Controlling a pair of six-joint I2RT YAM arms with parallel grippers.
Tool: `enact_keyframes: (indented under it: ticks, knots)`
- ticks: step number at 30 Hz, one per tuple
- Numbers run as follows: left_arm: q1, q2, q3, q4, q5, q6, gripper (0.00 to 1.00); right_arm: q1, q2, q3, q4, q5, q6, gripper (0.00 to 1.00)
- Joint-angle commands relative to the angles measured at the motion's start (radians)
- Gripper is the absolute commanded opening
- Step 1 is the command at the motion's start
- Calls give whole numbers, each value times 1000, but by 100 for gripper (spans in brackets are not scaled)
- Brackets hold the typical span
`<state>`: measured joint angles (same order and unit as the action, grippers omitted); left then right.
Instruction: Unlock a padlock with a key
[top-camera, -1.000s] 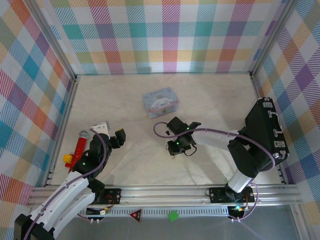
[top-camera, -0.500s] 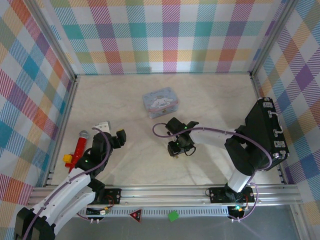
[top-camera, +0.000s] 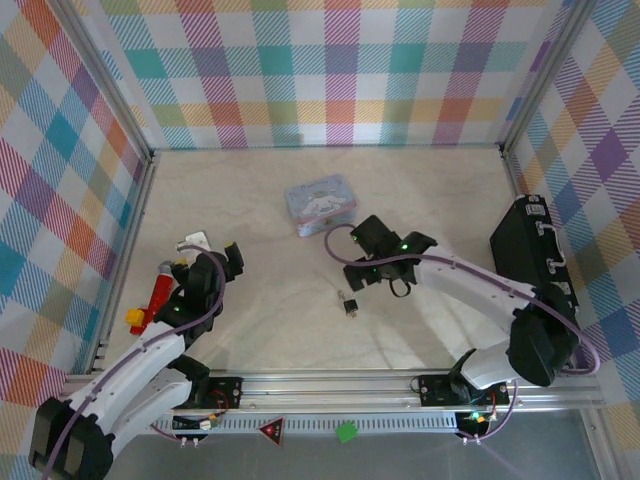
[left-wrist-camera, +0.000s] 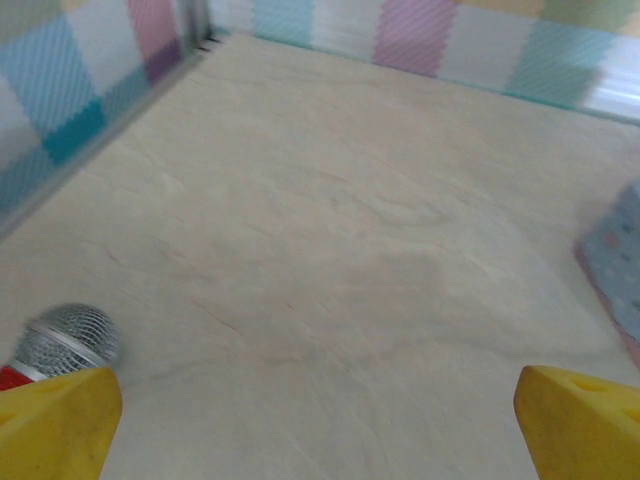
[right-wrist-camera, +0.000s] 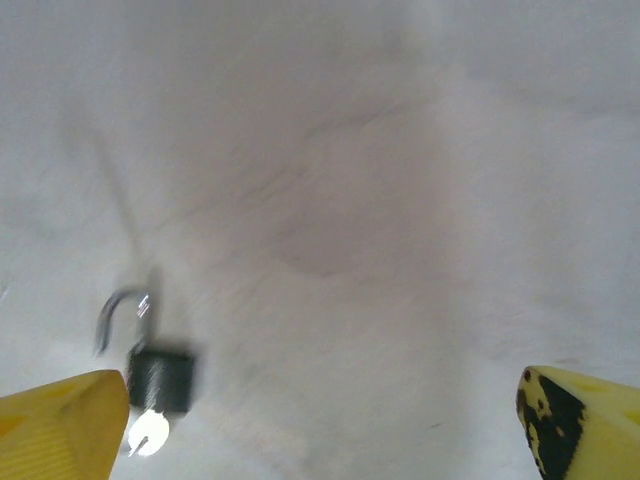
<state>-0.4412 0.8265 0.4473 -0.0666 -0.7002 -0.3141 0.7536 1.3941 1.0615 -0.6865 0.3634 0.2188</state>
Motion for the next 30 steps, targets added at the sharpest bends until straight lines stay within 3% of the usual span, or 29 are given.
enact_keyframes:
  ticks: [1,4,7,11,15,23,30]
  knots:
    - [15,84,48,83,-188,54,100,-42,-70,-24,101,216,-49,99]
    - [23,177,11,303,-174,234,100,-93,-145,-181,366,236,-132,99]
    - [45,256,-7,446,-155,340,100,-222,-178,-276,515,130,-146,99]
    - [107,325,-42,568,-48,334,100,-403,-189,-339,616,-10,-118,99]
    - [161,428,-85,729,69,347,100,-464,-189,-406,738,14,-199,99]
    - [257,565,-79,834,216,314,100,-589,-173,-565,1033,-83,-236,99]
    - [317,721,-104,1022,393,324,100,-655,-25,-654,1376,-307,-285,99]
